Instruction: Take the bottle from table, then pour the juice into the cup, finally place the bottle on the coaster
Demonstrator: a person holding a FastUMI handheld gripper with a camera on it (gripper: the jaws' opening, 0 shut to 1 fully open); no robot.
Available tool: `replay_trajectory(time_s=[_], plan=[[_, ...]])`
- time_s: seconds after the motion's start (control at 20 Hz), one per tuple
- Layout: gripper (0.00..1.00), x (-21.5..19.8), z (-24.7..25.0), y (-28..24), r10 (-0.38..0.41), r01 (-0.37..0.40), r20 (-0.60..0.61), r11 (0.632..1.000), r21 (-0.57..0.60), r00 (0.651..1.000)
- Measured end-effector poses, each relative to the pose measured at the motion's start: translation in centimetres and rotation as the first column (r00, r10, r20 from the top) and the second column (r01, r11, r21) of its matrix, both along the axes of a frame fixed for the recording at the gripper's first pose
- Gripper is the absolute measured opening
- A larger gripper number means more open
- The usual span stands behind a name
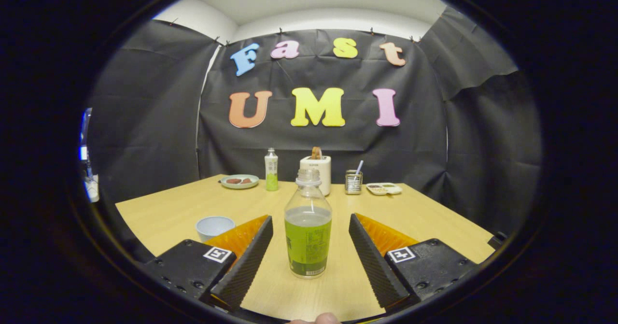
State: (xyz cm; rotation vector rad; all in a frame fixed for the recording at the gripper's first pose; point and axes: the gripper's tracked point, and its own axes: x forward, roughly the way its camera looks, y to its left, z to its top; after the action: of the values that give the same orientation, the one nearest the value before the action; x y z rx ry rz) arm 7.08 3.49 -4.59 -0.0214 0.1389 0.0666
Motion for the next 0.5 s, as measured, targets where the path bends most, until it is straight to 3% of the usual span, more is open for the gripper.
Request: replay_trajectory(time_s=[0.5], plan=[[1.00, 4.1, -3.7, 0.5, 0.024, -0.024, -0.136, 1.000, -0.002, 0.990]])
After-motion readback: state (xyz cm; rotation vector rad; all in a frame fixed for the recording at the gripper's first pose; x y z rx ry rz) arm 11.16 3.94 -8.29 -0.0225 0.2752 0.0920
